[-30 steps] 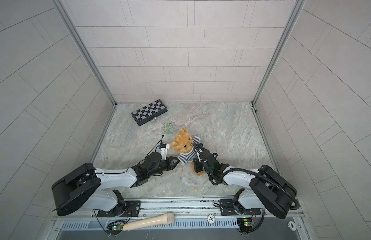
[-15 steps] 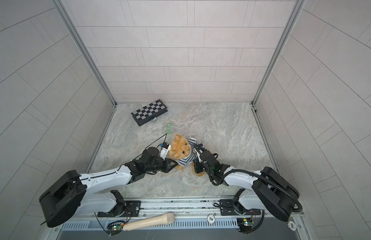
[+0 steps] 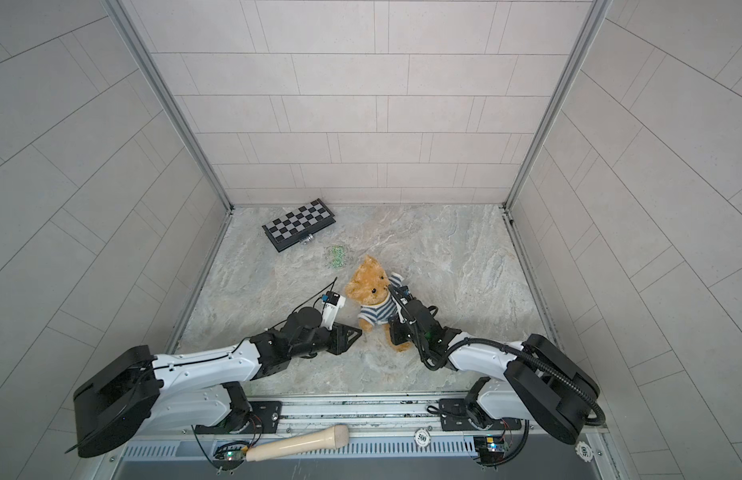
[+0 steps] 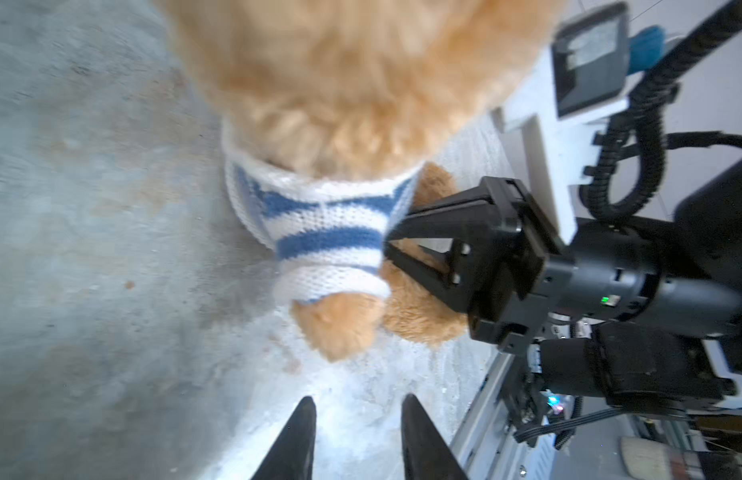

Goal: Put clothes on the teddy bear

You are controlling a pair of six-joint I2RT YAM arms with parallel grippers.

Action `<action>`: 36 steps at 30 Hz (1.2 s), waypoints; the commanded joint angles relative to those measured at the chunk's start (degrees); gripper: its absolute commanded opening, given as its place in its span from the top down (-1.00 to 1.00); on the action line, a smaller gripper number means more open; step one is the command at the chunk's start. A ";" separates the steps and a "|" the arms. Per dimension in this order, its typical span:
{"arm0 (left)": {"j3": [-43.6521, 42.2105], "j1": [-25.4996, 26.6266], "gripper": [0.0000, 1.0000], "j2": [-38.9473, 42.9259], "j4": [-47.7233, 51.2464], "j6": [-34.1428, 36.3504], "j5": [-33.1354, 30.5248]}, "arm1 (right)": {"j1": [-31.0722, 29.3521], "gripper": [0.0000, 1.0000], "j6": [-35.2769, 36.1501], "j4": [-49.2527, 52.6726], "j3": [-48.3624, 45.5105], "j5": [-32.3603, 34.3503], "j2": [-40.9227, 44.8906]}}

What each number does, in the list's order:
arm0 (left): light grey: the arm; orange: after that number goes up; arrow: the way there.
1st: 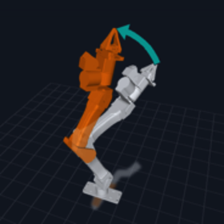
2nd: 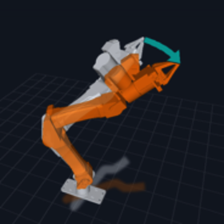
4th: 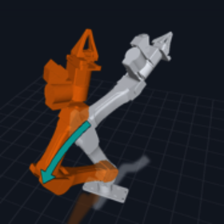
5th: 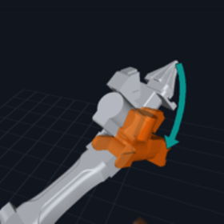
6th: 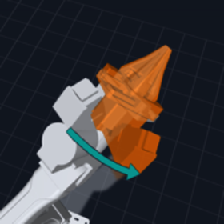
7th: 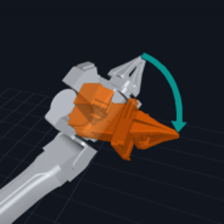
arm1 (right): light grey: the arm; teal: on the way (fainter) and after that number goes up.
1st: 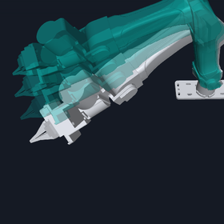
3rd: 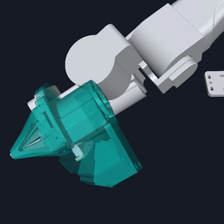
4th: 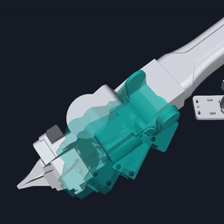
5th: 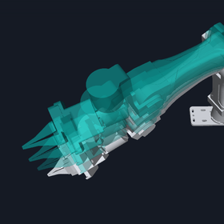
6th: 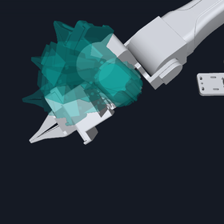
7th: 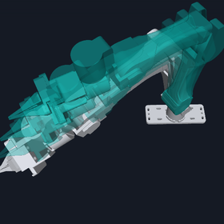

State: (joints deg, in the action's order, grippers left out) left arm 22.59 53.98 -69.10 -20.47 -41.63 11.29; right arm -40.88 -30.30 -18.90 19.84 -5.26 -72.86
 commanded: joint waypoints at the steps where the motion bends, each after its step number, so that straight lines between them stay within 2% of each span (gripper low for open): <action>1: 0.89 1.05 0.27 -1.08 -1.85 -2.14 -6.46 | -0.34 1.00 -1.25 -0.50 0.64 0.93 -0.68; 6: 4.12 1.13 0.28 -6.37 -1.82 -2.89 -7.63 | -0.68 1.00 -1.60 -0.88 0.51 0.77 -0.64; 10: 5.67 1.13 0.19 -9.64 -2.39 -2.64 -7.81 | -0.78 1.00 -1.74 -0.88 0.12 1.04 -0.22; 16: 7.34 1.13 0.34 -13.53 -4.41 -2.71 -5.37 | -0.86 1.00 -1.87 -1.41 0.42 0.86 -0.67; 23: 7.83 1.13 0.35 -15.88 -7.06 -3.77 -4.09 | -0.86 1.00 -1.86 -1.67 0.22 0.85 -0.53; 33: 3.35 -0.01 0.98 -13.01 -8.70 -4.18 -1.34 | -0.78 1.00 -2.29 -1.06 -1.68 4.55 1.85; 36: 1.36 -1.80 1.00 -11.21 -7.09 -2.46 2.20 | -0.67 1.00 -0.17 -0.77 -2.76 6.31 4.32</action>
State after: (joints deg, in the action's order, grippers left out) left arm 25.96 53.60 -82.41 -28.47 -45.82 9.98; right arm -41.54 -31.42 -19.70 18.24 -2.90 -71.16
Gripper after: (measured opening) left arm 0.058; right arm 0.090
